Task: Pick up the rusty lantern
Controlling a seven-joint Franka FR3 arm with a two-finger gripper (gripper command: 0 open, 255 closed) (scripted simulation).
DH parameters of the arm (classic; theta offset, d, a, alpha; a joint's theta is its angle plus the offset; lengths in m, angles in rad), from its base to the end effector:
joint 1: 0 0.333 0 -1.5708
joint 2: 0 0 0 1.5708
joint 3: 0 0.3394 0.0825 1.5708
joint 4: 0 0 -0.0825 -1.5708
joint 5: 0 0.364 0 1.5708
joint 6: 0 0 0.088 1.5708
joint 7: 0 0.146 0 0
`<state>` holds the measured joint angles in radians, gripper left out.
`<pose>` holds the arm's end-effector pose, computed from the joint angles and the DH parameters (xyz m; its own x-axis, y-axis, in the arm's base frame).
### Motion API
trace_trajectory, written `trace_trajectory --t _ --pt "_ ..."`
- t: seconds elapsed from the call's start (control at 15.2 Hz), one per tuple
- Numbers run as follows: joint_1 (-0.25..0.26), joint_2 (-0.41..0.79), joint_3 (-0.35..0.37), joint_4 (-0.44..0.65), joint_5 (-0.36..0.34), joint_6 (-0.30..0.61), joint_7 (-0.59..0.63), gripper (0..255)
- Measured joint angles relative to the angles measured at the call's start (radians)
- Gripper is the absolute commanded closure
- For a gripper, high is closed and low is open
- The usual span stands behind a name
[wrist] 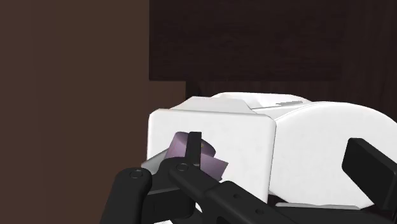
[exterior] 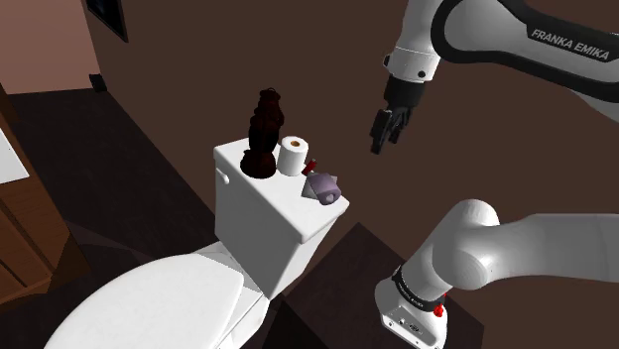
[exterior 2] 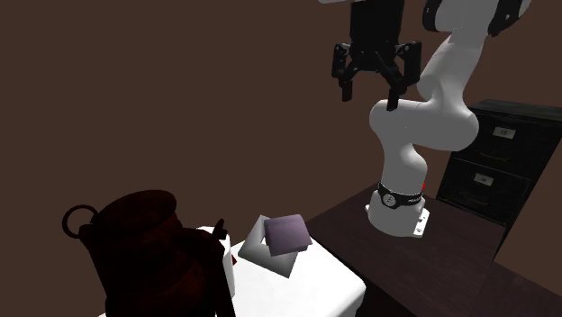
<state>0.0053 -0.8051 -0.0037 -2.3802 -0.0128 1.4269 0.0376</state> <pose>0.2423 -0.0019 0.5512 0.9884 -0.0363 -0.1472 -0.0344 -0.9993 0.0157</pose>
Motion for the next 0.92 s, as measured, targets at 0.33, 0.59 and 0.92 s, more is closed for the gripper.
trace_trajectory --t 0.33,0.59,0.92 --pt "-0.001 0.112 0.007 0.055 -0.001 0.071 0.011 0" --pt "-0.003 0.251 0.017 0.133 -0.004 0.153 0.028 0" --pt "-0.007 0.438 0.025 0.274 -0.014 0.225 0.046 0"
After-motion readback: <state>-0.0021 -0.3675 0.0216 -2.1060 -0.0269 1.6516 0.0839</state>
